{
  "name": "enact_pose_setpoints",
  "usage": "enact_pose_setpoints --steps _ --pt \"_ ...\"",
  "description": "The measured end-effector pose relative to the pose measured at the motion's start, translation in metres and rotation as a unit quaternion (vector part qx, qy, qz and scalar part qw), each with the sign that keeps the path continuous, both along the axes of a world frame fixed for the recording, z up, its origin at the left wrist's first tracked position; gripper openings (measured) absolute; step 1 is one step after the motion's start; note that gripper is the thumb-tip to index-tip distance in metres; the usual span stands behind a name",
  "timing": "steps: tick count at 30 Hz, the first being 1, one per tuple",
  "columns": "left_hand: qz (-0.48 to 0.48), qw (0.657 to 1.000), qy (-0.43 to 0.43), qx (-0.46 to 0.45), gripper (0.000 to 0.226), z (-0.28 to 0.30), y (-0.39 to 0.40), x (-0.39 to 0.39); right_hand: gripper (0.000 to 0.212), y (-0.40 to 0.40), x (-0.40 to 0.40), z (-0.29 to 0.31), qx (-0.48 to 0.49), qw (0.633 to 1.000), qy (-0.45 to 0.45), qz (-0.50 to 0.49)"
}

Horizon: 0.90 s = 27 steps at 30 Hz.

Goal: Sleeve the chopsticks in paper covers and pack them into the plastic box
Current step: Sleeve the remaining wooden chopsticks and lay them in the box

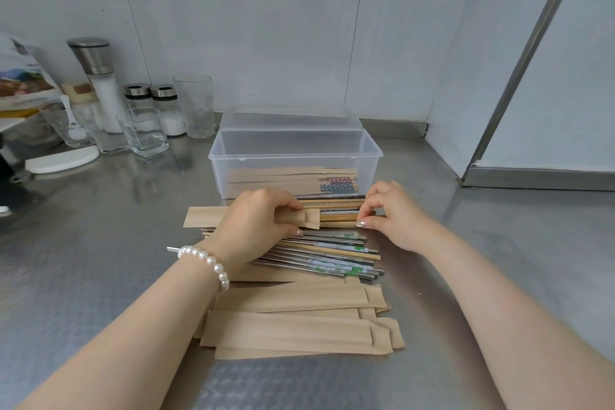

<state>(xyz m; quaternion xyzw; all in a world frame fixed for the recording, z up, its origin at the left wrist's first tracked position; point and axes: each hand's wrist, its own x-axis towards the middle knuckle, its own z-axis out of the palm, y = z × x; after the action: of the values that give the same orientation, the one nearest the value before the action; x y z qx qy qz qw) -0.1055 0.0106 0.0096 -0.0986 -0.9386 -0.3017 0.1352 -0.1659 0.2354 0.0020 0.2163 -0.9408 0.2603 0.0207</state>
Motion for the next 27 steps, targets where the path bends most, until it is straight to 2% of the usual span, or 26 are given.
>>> enact_pose_setpoints --steps 4,8,10,13,15,17,22,24,27 --pt "-0.004 1.000 0.002 0.005 0.034 0.000 0.000 0.000 0.023 0.008 0.001 0.010 -0.071 0.997 -0.018 -0.021" --pt "-0.007 1.000 0.007 0.007 0.034 0.000 0.000 0.000 0.020 0.019 0.007 0.024 -0.240 0.969 -0.045 -0.027" --pt "-0.009 1.000 0.005 0.013 0.034 0.000 0.000 0.000 0.021 0.023 0.008 0.026 -0.364 0.930 -0.043 -0.032" --pt "-0.012 1.000 0.003 0.021 0.034 0.000 -0.001 0.000 0.013 0.023 0.006 0.028 -0.574 0.814 -0.086 -0.031" --pt "-0.014 1.000 0.002 0.020 0.034 0.000 -0.001 0.000 0.014 0.024 0.003 0.028 -0.661 0.742 -0.094 -0.057" --pt "-0.012 1.000 0.000 0.015 0.036 0.000 -0.001 0.001 0.018 0.028 -0.001 0.028 -0.709 0.694 -0.075 -0.102" --pt "-0.002 1.000 -0.004 0.002 0.039 0.001 -0.001 0.001 0.015 0.046 -0.007 0.029 -0.769 0.609 -0.030 -0.191" --pt "0.000 1.000 -0.005 -0.001 0.040 0.001 -0.001 0.001 0.014 0.052 -0.009 0.029 -0.780 0.589 -0.025 -0.209" --pt "0.001 1.000 -0.007 -0.004 0.040 0.001 -0.002 0.001 0.014 0.056 -0.013 0.029 -0.783 0.583 -0.029 -0.216"
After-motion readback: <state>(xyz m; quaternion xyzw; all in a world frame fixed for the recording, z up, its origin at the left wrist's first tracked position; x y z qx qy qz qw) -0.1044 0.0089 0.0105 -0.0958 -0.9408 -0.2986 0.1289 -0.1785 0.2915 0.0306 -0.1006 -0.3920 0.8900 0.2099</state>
